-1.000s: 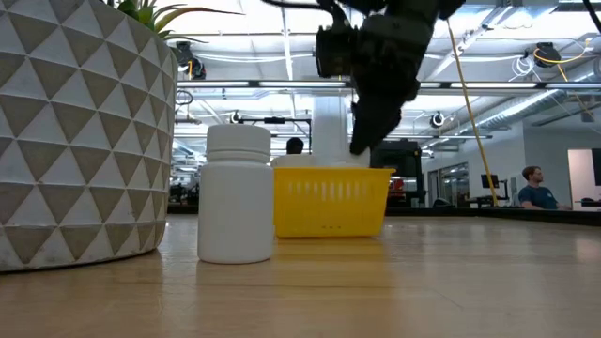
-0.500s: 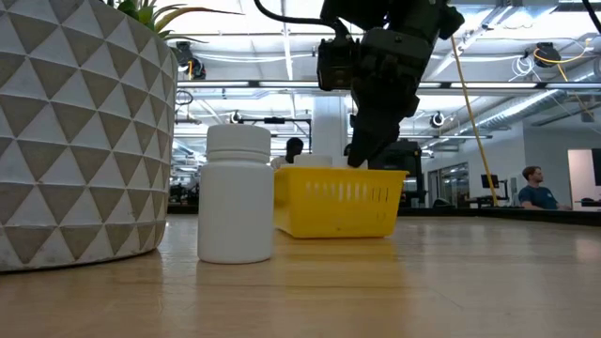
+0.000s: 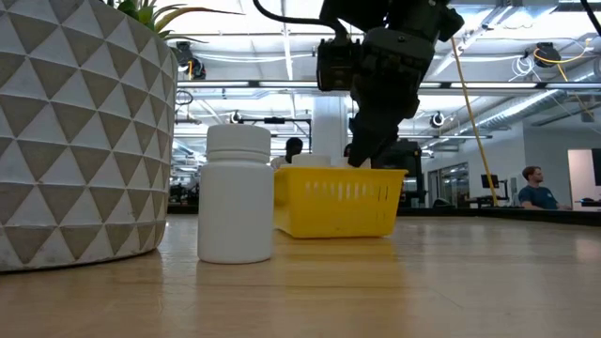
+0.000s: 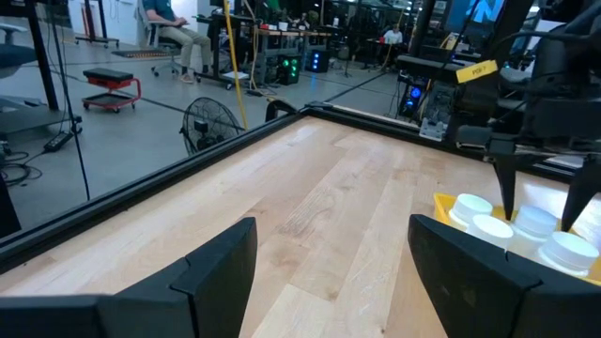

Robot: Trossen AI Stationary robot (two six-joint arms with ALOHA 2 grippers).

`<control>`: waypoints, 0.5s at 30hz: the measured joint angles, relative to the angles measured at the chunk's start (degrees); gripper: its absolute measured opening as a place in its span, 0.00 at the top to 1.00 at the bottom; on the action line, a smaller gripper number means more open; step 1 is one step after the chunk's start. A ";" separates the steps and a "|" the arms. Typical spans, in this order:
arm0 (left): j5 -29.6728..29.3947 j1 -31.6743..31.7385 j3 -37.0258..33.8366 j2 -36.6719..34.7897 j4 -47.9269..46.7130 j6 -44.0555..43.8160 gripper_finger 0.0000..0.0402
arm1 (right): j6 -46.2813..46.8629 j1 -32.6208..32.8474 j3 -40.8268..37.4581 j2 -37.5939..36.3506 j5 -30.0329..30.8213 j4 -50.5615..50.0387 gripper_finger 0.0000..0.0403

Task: Pick and place pill bottles into a basket
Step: Put the white pill bottle into the yellow bin

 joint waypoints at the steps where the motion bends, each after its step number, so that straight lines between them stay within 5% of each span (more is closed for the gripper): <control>1: 0.00 0.00 0.00 0.00 0.00 0.00 0.30 | -0.05 0.00 0.00 0.00 0.00 0.07 0.42; 15: 0.01 0.01 0.00 -0.01 0.01 0.00 0.30 | 1.03 -0.19 0.00 -0.02 -0.17 0.36 0.36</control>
